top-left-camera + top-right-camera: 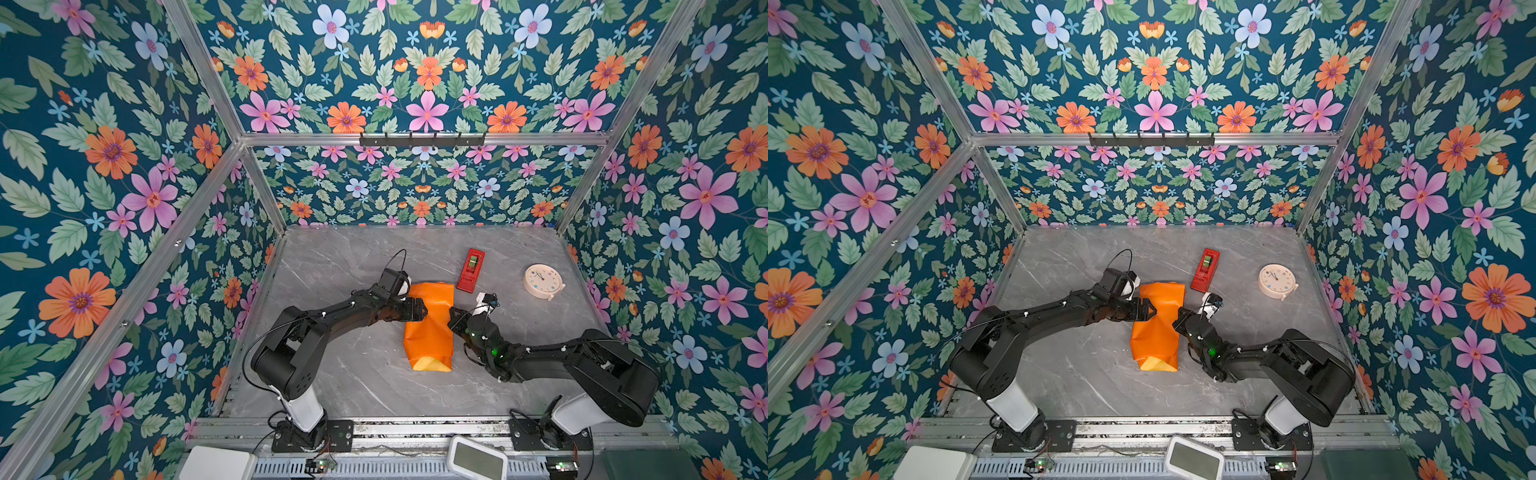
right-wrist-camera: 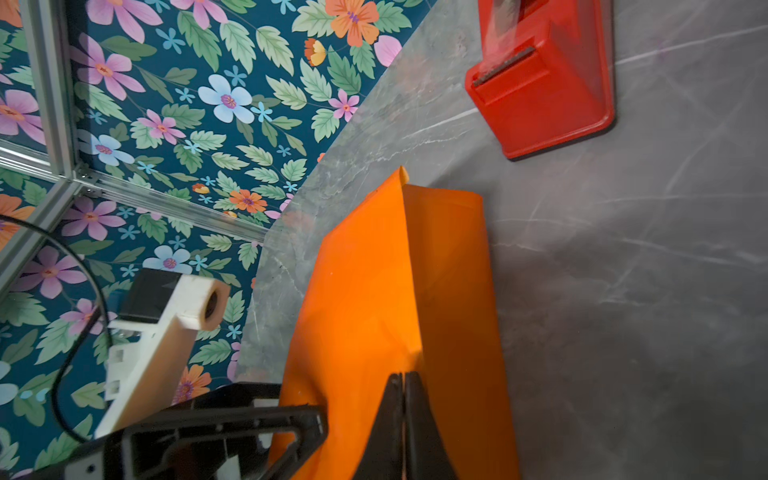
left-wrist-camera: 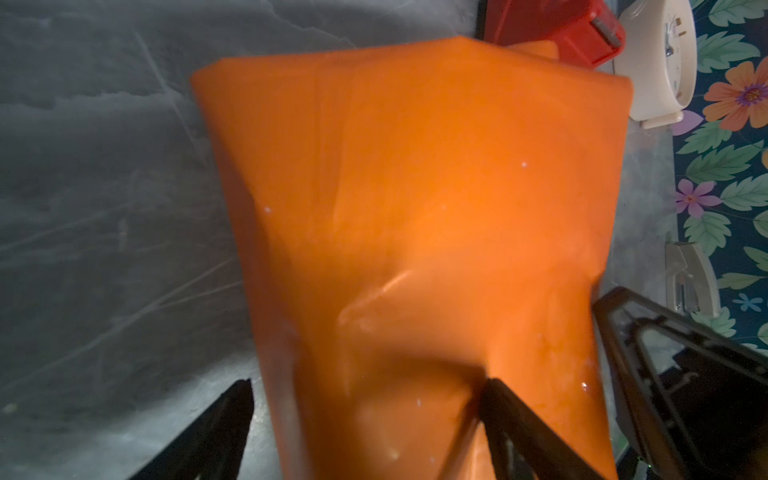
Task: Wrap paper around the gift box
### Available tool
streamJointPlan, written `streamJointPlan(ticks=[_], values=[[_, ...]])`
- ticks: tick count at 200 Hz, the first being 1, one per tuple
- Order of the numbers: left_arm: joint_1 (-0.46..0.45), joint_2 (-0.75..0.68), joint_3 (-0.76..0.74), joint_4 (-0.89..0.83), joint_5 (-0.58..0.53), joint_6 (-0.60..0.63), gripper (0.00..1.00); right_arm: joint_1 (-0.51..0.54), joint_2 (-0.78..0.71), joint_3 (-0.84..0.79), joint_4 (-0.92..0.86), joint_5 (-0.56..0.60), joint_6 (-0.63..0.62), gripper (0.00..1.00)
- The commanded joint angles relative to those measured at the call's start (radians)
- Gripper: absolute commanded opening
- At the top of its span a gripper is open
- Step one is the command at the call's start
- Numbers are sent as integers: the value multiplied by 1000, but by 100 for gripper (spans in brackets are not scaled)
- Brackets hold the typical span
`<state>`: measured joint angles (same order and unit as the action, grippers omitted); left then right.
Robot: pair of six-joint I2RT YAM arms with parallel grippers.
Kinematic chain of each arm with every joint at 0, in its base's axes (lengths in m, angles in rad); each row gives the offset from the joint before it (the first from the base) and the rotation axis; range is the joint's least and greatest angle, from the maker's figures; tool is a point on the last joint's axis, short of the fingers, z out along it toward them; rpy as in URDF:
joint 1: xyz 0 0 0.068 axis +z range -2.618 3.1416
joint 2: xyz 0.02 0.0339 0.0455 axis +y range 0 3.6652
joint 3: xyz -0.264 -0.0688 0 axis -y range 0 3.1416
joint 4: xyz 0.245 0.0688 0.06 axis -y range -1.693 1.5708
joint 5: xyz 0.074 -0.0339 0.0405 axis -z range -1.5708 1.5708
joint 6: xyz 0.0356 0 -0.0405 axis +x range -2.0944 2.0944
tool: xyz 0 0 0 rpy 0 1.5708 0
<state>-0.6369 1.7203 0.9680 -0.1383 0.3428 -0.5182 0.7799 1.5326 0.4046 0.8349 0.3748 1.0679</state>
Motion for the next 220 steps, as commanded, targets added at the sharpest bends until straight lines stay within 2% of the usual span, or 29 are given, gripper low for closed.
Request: streamJointPlan(ticks=[1, 111, 173, 220], values=[[-3, 32, -23, -228, -131, 41, 87, 5, 3, -7, 47, 40, -22, 0], [0, 33, -28, -225, -131, 43, 87, 24, 69, -13, 96, 2, -4, 0], [5, 32, -31, -223, -128, 46, 87, 32, 52, 3, 78, -4, -4, 11], [6, 32, -32, -221, -127, 46, 87, 32, 29, 9, 32, -1, -2, 26]])
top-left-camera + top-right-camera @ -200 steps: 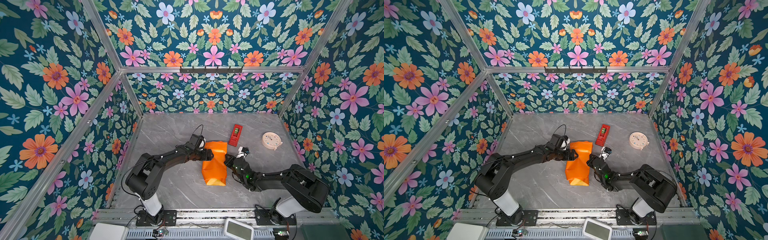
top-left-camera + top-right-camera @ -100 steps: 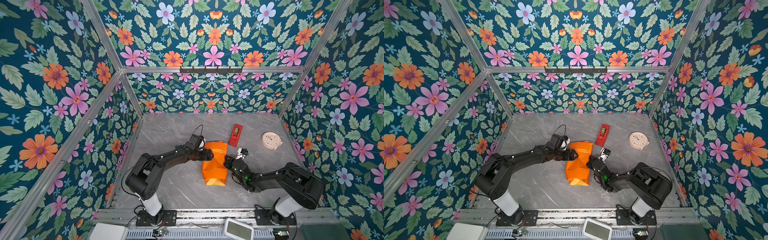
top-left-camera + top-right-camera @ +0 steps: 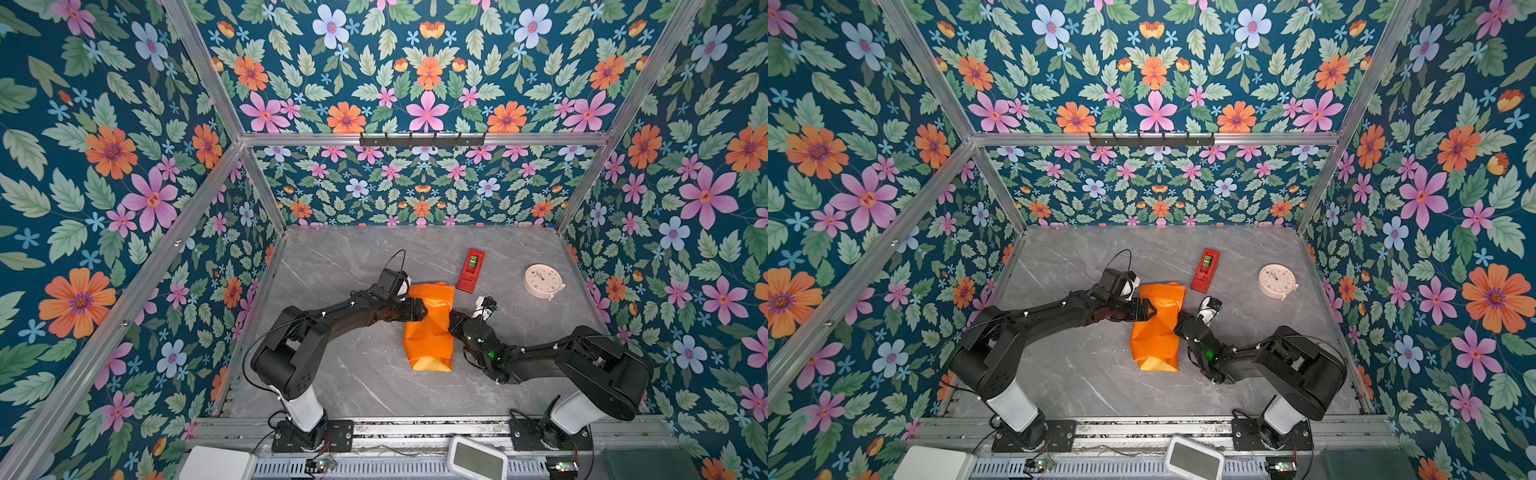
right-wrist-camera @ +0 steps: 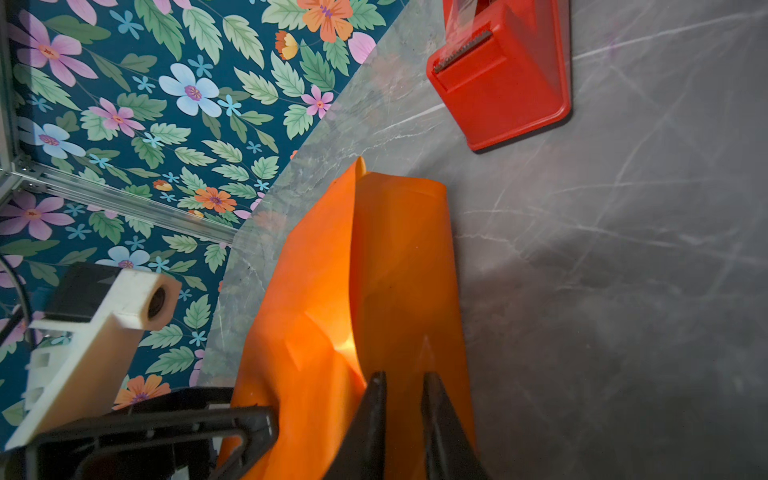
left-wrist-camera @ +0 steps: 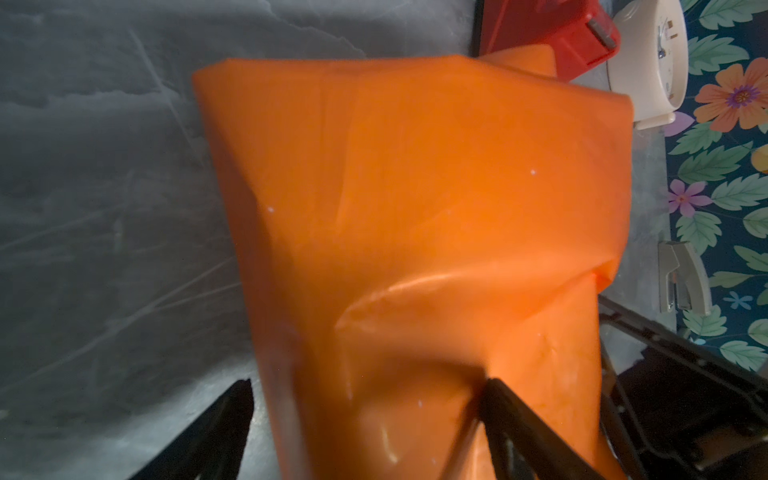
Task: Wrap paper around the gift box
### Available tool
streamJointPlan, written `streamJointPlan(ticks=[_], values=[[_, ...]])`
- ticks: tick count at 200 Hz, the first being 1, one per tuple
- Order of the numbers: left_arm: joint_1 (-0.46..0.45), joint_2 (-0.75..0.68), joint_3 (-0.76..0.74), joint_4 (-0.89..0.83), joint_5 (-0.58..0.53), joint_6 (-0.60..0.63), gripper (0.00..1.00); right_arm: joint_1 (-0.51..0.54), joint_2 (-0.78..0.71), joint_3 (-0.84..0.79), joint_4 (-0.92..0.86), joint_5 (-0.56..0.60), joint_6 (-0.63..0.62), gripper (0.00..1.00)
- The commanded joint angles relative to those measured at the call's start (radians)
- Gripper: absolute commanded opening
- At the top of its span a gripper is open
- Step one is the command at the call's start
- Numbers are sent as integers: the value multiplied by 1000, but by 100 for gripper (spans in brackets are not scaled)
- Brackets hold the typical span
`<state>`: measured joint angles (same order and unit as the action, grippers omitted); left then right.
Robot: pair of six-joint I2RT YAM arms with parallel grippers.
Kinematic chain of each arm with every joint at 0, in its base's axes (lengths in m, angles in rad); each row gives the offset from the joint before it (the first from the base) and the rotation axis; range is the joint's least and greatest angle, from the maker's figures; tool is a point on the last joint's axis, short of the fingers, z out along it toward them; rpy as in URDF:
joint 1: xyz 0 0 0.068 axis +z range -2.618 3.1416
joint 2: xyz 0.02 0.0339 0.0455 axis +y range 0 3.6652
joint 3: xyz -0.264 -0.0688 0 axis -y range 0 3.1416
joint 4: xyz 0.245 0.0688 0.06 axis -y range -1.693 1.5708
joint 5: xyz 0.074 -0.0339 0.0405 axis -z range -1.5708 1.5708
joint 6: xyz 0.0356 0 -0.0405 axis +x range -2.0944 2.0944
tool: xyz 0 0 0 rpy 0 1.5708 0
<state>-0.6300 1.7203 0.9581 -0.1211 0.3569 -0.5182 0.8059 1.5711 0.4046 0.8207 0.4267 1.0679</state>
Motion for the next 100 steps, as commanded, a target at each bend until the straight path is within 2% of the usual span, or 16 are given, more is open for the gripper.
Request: streamJointPlan(ticks=[1, 40, 100], values=[[0, 32, -22, -238, -141, 46, 88, 6, -10, 10, 47, -53, -2, 26], [0, 31, -23, -238, -139, 46, 87, 6, -15, 9, 30, -49, 11, 37], [0, 30, -24, -236, -139, 44, 87, 7, -82, -6, -66, 1, 35, 46]])
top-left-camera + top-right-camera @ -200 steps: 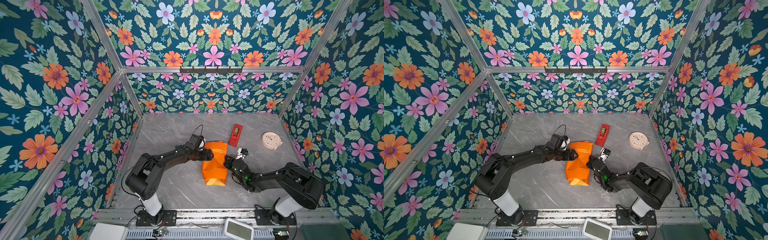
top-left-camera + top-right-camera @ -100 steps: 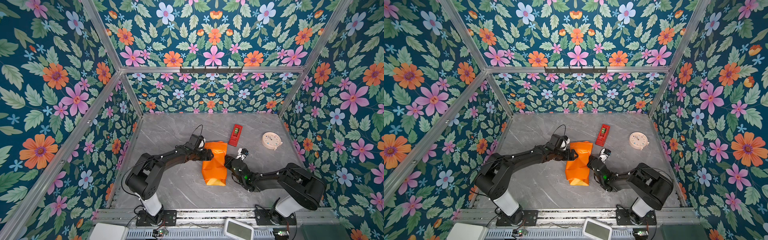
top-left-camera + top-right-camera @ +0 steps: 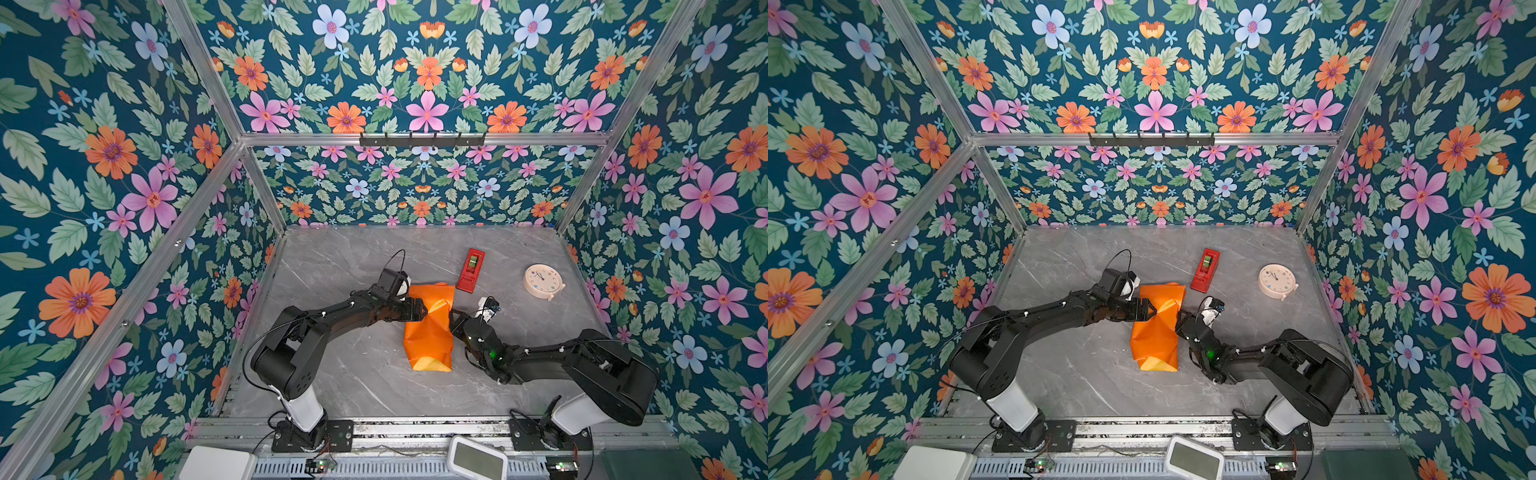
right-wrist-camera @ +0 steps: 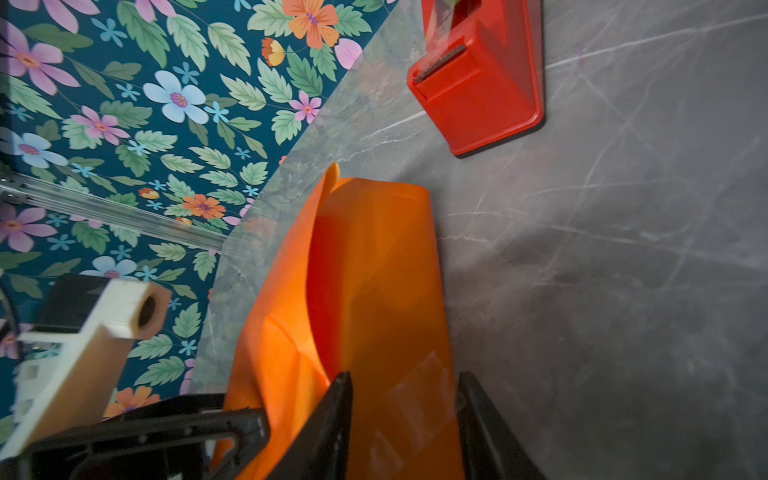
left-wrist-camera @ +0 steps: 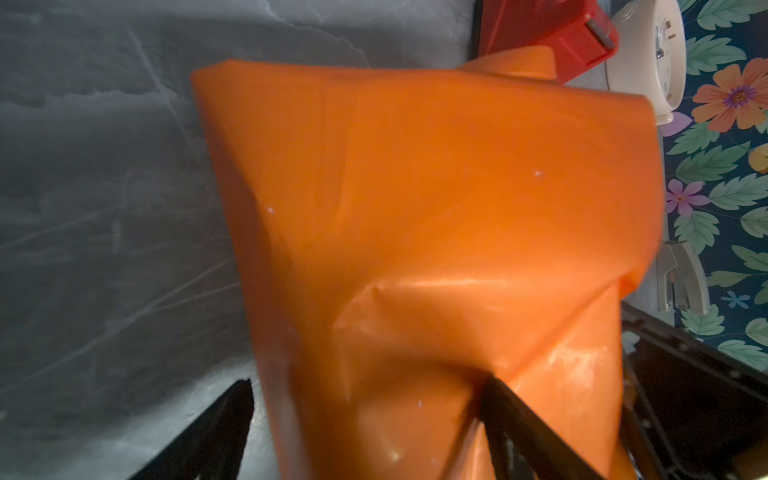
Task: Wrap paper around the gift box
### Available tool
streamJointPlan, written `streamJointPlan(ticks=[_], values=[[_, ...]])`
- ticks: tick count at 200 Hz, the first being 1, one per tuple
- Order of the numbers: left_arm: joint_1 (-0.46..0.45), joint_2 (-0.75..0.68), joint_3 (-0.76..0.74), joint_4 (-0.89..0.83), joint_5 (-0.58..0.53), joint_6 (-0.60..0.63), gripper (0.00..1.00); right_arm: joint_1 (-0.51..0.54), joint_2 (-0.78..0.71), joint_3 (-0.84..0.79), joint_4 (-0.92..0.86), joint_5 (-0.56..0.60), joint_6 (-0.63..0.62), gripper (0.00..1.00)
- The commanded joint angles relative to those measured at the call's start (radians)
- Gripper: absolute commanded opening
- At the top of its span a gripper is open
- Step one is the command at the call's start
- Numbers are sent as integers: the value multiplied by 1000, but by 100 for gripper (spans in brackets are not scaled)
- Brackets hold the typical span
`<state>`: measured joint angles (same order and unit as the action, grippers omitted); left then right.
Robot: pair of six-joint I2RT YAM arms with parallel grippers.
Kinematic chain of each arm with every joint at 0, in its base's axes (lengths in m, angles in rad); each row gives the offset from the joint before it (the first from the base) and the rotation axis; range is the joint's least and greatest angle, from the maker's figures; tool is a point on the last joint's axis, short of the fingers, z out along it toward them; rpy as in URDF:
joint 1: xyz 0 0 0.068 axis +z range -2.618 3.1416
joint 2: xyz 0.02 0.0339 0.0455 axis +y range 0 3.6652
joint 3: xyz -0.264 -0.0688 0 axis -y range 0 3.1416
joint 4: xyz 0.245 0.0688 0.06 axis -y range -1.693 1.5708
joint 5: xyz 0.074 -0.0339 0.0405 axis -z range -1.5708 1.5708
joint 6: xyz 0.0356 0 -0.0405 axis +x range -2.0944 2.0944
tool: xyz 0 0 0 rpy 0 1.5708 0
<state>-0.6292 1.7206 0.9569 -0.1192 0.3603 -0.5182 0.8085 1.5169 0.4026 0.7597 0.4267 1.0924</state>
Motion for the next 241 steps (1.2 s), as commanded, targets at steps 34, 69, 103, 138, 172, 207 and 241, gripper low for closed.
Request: streamJointPlan(ticks=[34, 69, 103, 138, 172, 207, 241], values=[[-1, 33, -23, -235, -141, 44, 87, 3, -69, -8, -69, 20, 10, 52], [-1, 36, -18, -235, -141, 44, 87, 4, -113, -15, -152, 58, 22, 55], [-1, 37, -18, -235, -142, 46, 88, -19, -168, -36, -212, 74, 24, 56], [-1, 37, -18, -235, -143, 46, 87, -61, -251, -44, -276, 36, -28, 57], [-1, 34, -17, -237, -144, 46, 87, -92, -390, -20, -453, -40, -122, 58], [-1, 33, -18, -239, -147, 49, 87, -92, -445, 140, -808, -194, -193, 56], [-1, 28, -21, -240, -156, 49, 87, -94, -353, 305, -1034, -316, -191, 53]])
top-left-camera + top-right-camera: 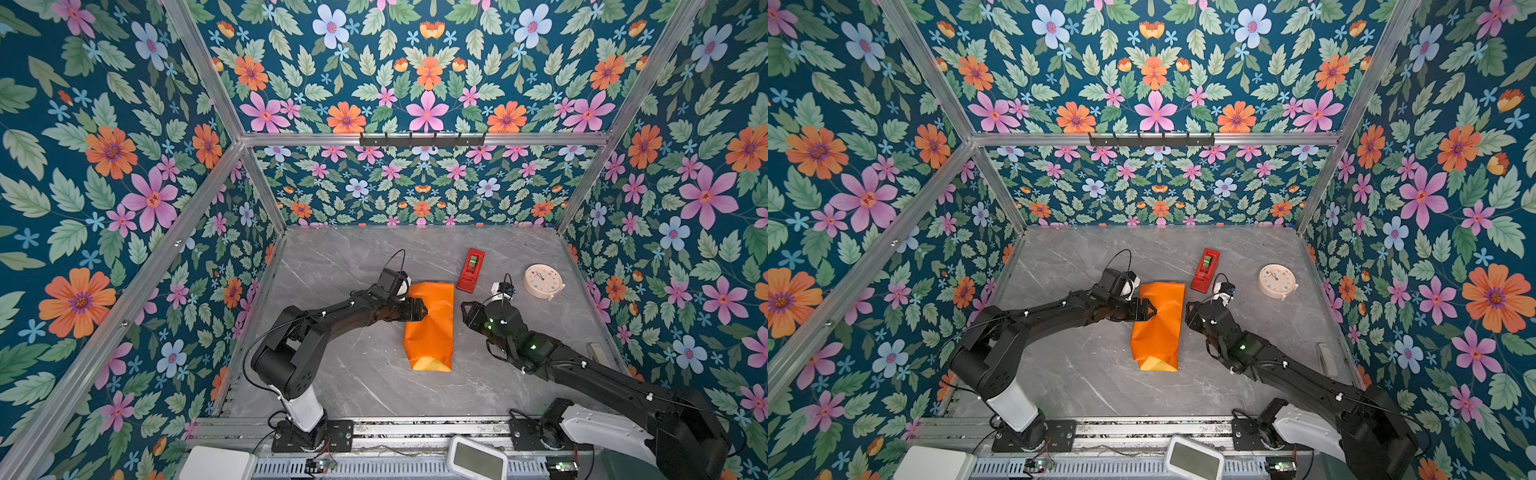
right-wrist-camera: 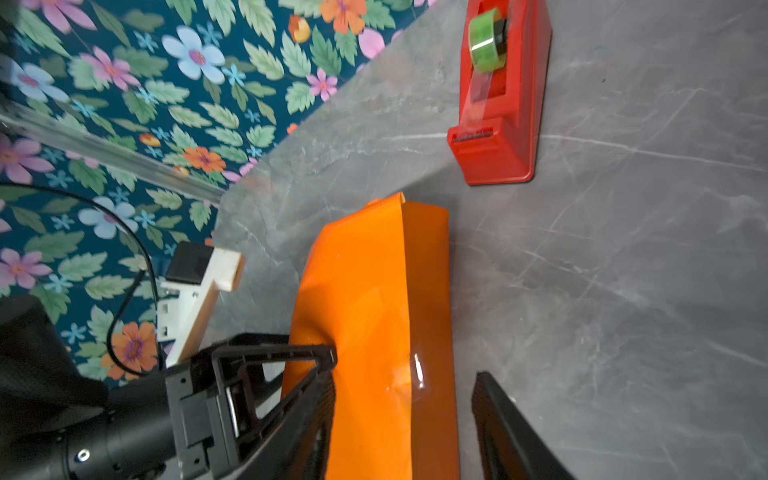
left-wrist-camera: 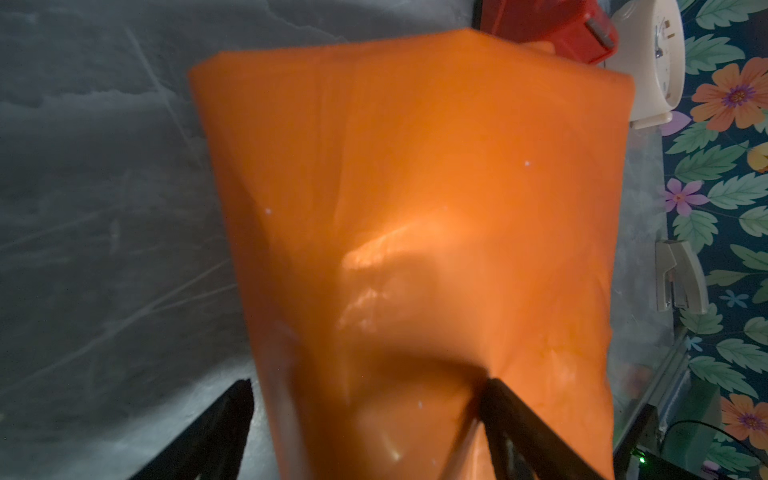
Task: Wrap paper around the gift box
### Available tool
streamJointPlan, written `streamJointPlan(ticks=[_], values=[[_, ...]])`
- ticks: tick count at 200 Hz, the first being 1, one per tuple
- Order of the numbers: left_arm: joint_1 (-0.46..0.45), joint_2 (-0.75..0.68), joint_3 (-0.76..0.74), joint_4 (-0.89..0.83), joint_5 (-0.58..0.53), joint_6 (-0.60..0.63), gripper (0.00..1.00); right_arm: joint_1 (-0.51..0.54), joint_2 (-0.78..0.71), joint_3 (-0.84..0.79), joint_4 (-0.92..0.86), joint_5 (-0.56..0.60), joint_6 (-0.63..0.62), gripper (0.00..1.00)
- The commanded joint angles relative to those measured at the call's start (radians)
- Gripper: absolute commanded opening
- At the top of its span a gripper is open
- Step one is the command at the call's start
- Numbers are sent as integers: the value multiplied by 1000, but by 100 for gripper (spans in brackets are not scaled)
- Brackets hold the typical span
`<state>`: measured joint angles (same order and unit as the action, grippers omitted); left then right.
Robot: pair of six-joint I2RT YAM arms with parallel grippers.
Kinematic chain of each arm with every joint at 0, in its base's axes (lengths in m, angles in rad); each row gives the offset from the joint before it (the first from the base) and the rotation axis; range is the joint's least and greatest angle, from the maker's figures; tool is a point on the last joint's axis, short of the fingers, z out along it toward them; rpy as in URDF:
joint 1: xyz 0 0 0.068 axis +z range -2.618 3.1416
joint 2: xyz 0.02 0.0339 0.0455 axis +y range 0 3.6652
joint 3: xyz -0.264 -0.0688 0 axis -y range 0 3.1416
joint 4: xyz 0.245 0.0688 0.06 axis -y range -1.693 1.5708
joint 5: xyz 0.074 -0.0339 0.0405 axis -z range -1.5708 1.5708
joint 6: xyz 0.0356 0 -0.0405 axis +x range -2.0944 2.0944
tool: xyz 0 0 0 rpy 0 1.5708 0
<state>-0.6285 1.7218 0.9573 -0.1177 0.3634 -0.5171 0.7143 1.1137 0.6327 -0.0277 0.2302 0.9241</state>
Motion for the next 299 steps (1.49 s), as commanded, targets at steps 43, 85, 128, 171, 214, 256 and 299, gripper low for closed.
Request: streamJointPlan(ticks=[43, 85, 128, 171, 214, 256, 299], values=[[-2, 24, -28, -244, -164, 45, 87, 1, 158, 192, -303, -186, -35, 47], [-2, 25, -26, -244, -163, 45, 87, 1, 249, 287, -327, -189, -85, 46], [-2, 27, -25, -246, -163, 45, 87, 1, 328, 349, -334, -196, -108, 44], [-2, 27, -26, -245, -162, 46, 87, 1, 379, 369, -328, -191, -107, 42], [-2, 27, -29, -244, -161, 48, 87, 1, 406, 371, -319, -186, -99, 41], [-2, 27, -29, -243, -161, 48, 87, 0, 429, 369, -303, -183, -94, 40], [-2, 28, -29, -245, -161, 48, 87, -5, 450, 367, -274, -201, -88, 43]])
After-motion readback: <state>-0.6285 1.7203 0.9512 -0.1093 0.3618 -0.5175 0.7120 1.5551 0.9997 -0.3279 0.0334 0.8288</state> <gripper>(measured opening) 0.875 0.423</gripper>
